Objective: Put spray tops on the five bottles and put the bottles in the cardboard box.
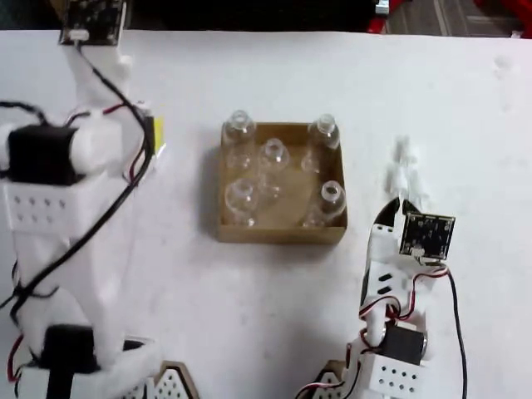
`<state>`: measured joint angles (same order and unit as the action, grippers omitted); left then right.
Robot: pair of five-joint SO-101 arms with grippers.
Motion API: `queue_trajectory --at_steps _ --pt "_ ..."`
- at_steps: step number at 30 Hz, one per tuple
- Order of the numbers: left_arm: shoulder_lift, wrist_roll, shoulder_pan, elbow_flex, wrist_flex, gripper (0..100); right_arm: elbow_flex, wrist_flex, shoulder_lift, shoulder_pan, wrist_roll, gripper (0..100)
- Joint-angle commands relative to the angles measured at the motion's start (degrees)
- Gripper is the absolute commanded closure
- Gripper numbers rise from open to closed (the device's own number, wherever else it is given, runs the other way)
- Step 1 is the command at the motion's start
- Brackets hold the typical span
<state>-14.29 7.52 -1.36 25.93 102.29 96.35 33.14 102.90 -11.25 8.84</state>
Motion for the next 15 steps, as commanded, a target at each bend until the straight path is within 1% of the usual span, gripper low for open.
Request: queue_trajectory --at_steps 1,5,7,15 --pt "-8.57 0.97 1.89 -1.49 -2.02 98 0.53 0.22 0.04 0.66 0.79 97.7" --pt "-15.34 0.97 6.02 -6.33 -2.20 98 0.53 0.22 0.04 0.75 0.79 97.7" --pt "-18.24 0.97 7.52 -9.67 -3.96 98 0.53 0.22 0.04 0.75 0.79 97.7" --pt "-29.49 0.97 8.13 -25.58 -16.26 98 0.53 0.22 0.04 0.75 0.79 97.7"
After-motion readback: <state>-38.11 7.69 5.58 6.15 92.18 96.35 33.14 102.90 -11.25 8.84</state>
